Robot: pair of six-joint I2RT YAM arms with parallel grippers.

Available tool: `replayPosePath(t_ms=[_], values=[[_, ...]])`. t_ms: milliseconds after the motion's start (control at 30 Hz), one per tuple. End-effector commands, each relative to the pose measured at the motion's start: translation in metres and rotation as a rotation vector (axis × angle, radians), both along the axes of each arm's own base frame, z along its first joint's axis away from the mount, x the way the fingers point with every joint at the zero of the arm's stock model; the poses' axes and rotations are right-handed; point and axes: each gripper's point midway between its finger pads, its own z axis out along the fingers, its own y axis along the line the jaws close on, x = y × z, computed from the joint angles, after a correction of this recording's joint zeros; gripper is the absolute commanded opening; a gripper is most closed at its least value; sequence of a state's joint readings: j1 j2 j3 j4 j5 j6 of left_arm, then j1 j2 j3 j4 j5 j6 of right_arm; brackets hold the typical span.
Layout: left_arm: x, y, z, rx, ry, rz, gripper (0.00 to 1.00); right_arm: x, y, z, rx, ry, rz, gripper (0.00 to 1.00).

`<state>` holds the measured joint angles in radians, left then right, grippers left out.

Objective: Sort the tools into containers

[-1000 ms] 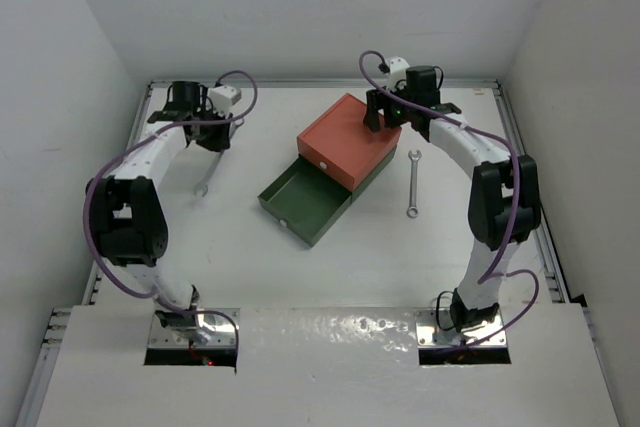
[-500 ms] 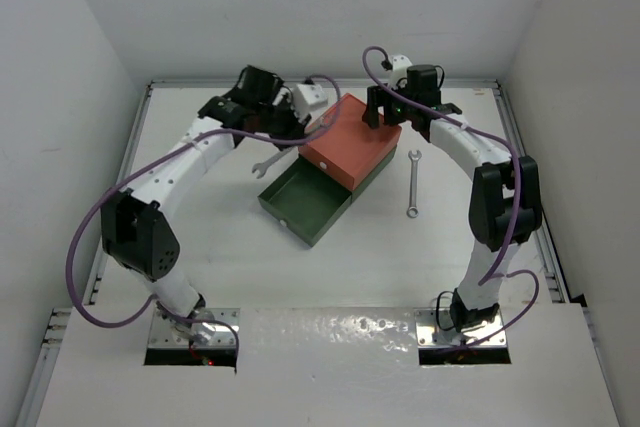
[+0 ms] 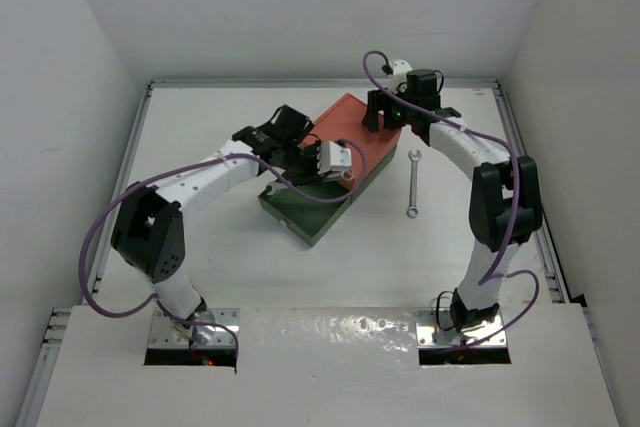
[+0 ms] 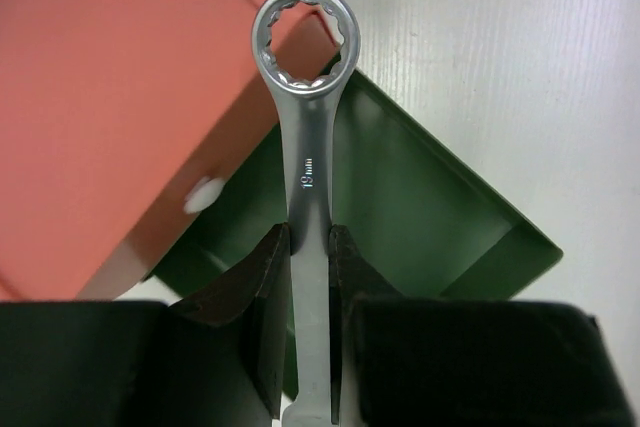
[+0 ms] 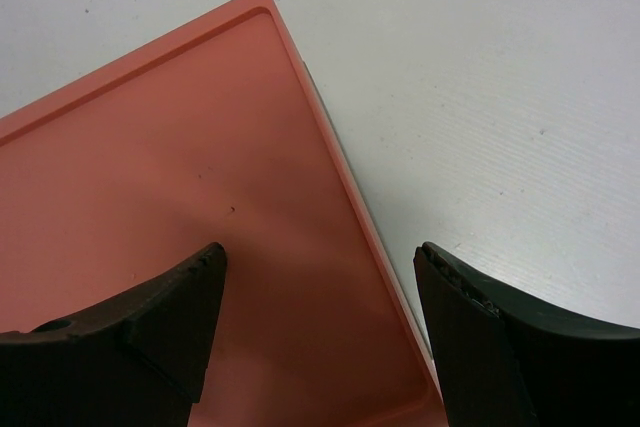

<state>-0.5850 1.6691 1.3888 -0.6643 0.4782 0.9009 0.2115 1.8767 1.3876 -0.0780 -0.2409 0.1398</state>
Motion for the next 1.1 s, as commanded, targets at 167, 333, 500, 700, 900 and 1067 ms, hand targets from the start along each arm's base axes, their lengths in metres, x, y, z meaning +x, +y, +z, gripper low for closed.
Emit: replayPosePath(t_ms=[167, 333, 500, 700, 900, 1067], values=[[0.009, -0.019, -0.02, -0.043, -0.137, -0.124, 0.0, 0.002, 0.0, 0.03, 0.03, -0.074, 0.001, 0.75], [0.001, -0.011, -0.039, 0.009, -0.125, -0.167, 0.0, 0.0, -0.001, 0.036, 0.024, -0.082, 0.003, 0.75], [-0.005, -0.007, -0.047, 0.026, -0.098, -0.18, 0.0, 0.001, -0.004, 0.043, 0.011, -0.096, 0.0, 0.75], [0.002, -0.004, -0.047, 0.029, -0.1, -0.098, 0.0, 0.0, -0.007, 0.046, -0.002, -0.099, -0.001, 0.75], [0.005, -0.002, -0.049, 0.024, -0.083, -0.033, 0.46, -0.001, -0.008, 0.047, -0.007, -0.102, 0.004, 0.76], [0.034, -0.032, 0.012, -0.149, -0.058, 0.14, 0.59, -0.003, -0.006, 0.053, -0.007, -0.107, 0.012, 0.76]])
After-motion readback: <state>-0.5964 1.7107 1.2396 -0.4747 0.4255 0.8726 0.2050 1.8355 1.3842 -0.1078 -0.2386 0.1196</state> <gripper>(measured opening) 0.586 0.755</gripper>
